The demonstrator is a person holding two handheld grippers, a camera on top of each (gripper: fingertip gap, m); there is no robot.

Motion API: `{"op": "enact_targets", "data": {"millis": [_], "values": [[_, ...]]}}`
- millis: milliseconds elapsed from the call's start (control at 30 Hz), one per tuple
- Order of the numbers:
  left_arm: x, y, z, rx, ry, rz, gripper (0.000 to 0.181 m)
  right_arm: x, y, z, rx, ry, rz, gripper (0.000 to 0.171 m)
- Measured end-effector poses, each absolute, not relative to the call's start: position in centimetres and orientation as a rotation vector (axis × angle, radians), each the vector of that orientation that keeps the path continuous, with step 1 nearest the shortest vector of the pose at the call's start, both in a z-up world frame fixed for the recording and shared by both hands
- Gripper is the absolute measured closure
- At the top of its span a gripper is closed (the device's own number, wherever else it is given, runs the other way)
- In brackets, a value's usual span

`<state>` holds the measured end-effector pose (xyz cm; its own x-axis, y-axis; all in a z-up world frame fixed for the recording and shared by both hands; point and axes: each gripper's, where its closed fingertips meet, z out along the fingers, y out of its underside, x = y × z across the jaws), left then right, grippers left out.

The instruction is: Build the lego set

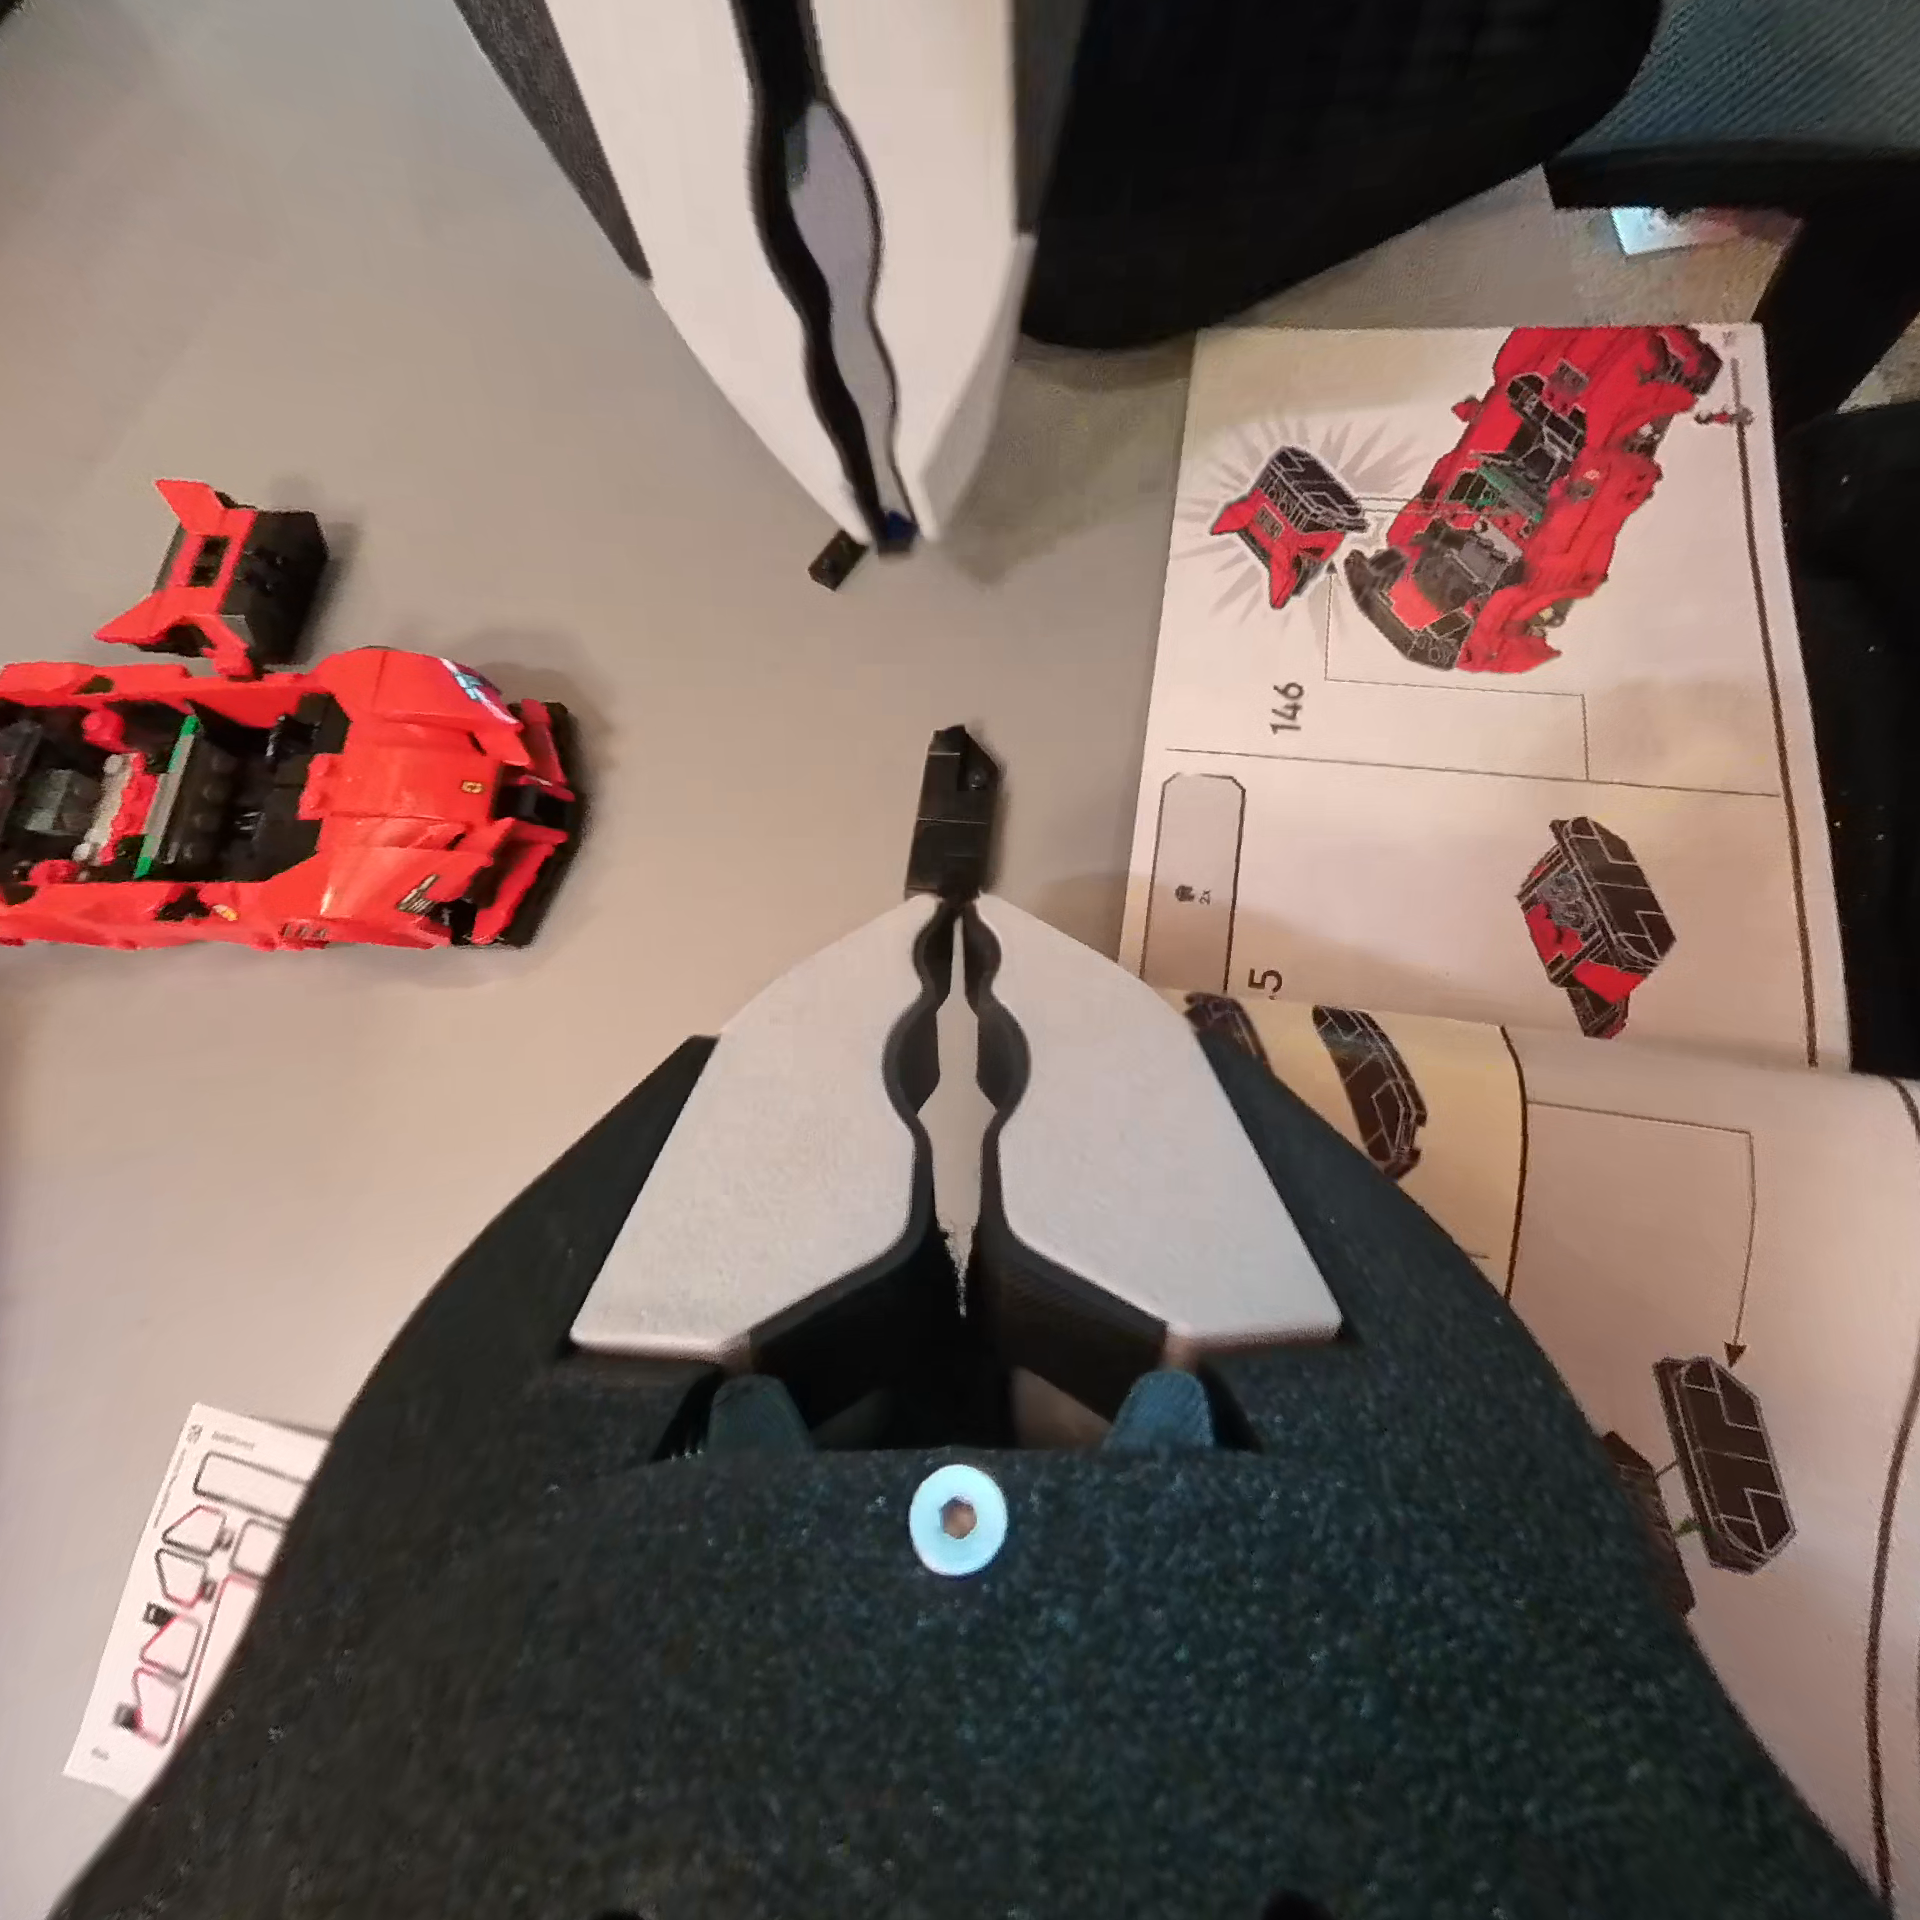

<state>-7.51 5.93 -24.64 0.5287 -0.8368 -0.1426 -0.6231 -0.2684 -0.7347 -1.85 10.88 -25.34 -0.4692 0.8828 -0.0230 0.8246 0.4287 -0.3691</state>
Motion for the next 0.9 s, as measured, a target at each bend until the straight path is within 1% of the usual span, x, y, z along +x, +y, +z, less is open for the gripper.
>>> {"op": "enact_targets", "data": {"millis": [100,267,600,900], "values": [[-7.0,6.0,-25.1,-2.003,1.213,-0.345,0.179,-3.6,8.3,-25.6,-1.545,-2.466,0.505,0.163],[-6.4,6.2,-25.9,-2.011,1.248,-0.328,0.178,-4.2,8.3,-27.0,-1.546,-2.494,0.321,0.163],[-6.5,6.4,-25.5,-1.983,1.163,-0.382,0.178,-4.6,8.0,-27.2,-1.609,-2.471,0.351,0.163],[-7.0,6.3,-26.3,-2.022,1.141,-0.398,0.178,-4.7,7.7,-27.1,-1.634,-2.463,0.369,0.163]]}}
